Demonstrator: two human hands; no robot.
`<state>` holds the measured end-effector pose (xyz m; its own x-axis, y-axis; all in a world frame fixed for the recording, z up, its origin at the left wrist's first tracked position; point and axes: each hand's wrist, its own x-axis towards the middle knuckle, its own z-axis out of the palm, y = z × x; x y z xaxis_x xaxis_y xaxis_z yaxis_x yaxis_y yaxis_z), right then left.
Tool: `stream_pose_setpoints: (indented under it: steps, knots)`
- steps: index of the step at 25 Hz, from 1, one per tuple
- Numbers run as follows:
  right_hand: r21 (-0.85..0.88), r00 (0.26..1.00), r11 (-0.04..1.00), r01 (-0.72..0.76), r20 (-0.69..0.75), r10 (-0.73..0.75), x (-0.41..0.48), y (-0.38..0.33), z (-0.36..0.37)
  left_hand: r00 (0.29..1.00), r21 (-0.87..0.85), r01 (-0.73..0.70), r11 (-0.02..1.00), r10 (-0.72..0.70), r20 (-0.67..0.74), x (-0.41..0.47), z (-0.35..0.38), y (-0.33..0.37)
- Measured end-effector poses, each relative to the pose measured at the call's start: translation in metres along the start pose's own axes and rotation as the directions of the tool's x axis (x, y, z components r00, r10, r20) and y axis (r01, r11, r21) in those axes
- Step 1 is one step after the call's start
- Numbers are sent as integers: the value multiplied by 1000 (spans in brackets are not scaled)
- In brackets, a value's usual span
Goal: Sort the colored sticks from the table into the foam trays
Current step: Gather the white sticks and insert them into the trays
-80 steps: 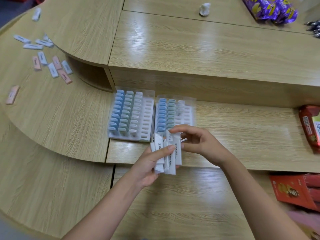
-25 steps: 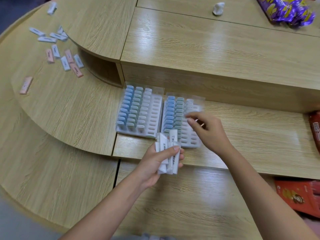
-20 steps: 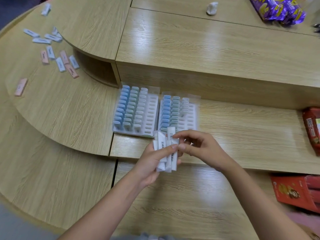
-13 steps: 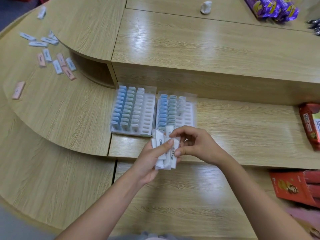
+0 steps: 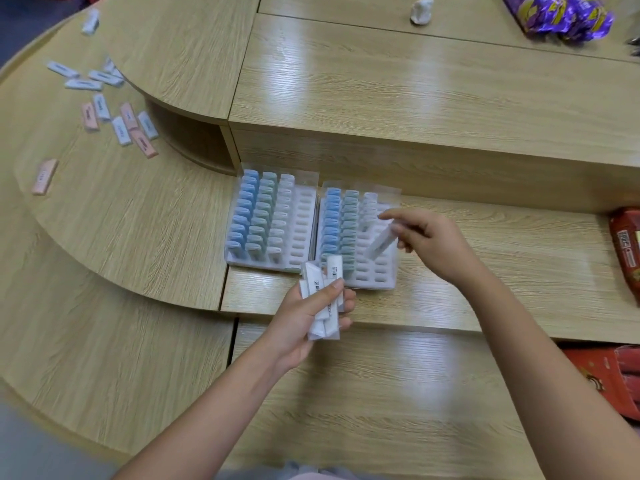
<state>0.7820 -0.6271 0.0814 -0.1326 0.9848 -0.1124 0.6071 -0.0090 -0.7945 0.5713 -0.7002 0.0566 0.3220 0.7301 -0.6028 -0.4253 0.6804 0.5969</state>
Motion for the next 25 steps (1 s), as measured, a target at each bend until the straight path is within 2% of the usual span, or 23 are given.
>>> stream_pose_setpoints:
  steps: [2,4,9,18,22,25]
  knots:
    - [-235,986,967,98,-112,-127,12,7,10,1000,-5,6,1000,-6,3,-1,0,1]
    - [-317,970,941,119,-166,-179,17,13,21,1000,4,17,1000,-17,11,-2,1,2]
    - [-239,980,968,76,-163,-117,23,22,37,999,3,33,999,-33,2,-6,-2,5]
    - [-376,918,872,313,-118,-380,12,30,46,999,-16,32,999,-32,9,-8,2,4]
    - [-363,924,877,313,-96,-370,17,31,50,999,-47,23,999,-24,-23,-8,2,4]
    - [-385,902,847,366,-78,-425,17,37,53,998,-82,25,996,-30,-53,-8,2,5]
